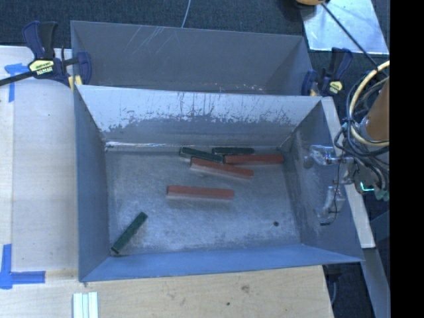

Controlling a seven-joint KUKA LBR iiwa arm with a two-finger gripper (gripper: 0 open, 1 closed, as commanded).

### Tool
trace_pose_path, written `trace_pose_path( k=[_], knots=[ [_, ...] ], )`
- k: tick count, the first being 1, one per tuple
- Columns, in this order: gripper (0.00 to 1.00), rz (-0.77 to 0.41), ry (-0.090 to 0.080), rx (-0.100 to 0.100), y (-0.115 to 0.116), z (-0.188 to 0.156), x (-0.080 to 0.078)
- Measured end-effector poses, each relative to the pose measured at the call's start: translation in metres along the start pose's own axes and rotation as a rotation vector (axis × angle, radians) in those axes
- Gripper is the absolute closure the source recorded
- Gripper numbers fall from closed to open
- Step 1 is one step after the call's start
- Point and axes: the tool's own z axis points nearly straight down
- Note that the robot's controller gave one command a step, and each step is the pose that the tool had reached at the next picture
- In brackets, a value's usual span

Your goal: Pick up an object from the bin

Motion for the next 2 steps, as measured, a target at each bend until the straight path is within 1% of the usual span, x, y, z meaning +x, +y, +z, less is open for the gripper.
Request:
trace_pose_path(
  k=[1, 2],
  knots=[
    [0.00, -0.002, -0.002, 0.000, 0.000, -0.001, -0.001],
    [0.00, -0.297, -0.006, 0.002, 0.049, 0.043, -0.011]
  ],
)
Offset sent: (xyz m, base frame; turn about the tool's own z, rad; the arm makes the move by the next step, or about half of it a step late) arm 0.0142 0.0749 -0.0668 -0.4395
